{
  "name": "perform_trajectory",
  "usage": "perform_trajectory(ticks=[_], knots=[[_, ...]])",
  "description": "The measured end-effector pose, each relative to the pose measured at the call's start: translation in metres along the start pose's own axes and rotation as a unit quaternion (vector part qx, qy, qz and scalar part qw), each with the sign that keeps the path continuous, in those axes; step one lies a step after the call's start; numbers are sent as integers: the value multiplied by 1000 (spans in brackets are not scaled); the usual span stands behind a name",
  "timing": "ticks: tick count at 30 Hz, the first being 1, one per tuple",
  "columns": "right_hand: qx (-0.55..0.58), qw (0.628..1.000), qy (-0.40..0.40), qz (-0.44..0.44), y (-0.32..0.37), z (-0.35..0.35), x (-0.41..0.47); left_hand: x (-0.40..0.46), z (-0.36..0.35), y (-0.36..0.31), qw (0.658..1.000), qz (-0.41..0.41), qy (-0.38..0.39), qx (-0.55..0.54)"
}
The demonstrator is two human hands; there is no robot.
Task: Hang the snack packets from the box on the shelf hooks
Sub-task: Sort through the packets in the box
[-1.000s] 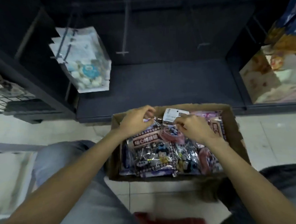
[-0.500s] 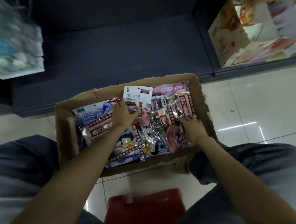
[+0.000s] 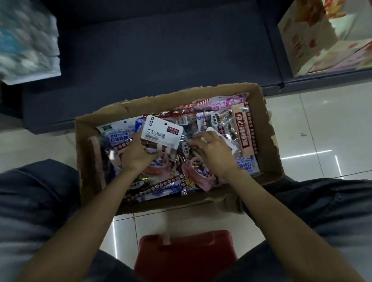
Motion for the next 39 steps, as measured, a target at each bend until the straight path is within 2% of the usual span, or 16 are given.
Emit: perform_trajectory(ticks=[2,4,5,8,10,12,14,15,17,20,21,25,28,32,36,39], knots=[[-9,986,6,-168,-19,-1,-2,1,7,4,1000,22,-16,11],[26,935,62,-348,-37,-2,-9,7,9,3,998,47,-30,-18],[67,907,82,-407,-41,-3,-13,11,8,0,997,54,-37,-39],[164,851,66,-494,-51,-10,-23,24,4,-14,997,55,-44,-43],[193,829,15,-525,-56,-10,-26,29,1,-23,999,42,-21,-15],[286,786,-59,-545,-57,-5,-29,31,-1,-26,999,27,5,-18],[398,740,-121,-529,-46,4,-33,27,1,-24,998,14,10,-61],[416,743,-138,-506,-37,10,-34,22,4,-23,996,11,10,-92],[411,777,-152,-452,-17,23,-34,9,11,-21,990,10,8,-142],[459,784,-160,-387,12,42,-31,-17,32,-16,979,-17,-2,-202],[455,796,-158,-365,22,49,-28,-25,43,-15,975,-27,-19,-220],[351,905,-144,-191,78,98,-7,-66,102,-28,950,-94,-104,-280],[287,943,-135,-100,121,140,15,-91,153,-45,928,-152,-164,-298],[295,923,-233,-82,177,199,47,-116,230,-78,896,-214,-234,-310],[288,933,-216,9,241,244,83,-135,302,-106,857,-279,-292,-321],[280,935,-205,70,280,274,109,-139,346,-127,824,-312,-308,-359]])
Point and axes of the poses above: each hand's wrist, its own x-axis towards the middle knuckle, its own z-axis out of the back of the hand, y = z × x, the point moved 3 cm from there along x, towards the middle knuckle, and after that the axes turned 2 degrees about -y, right-handed, at the moved point
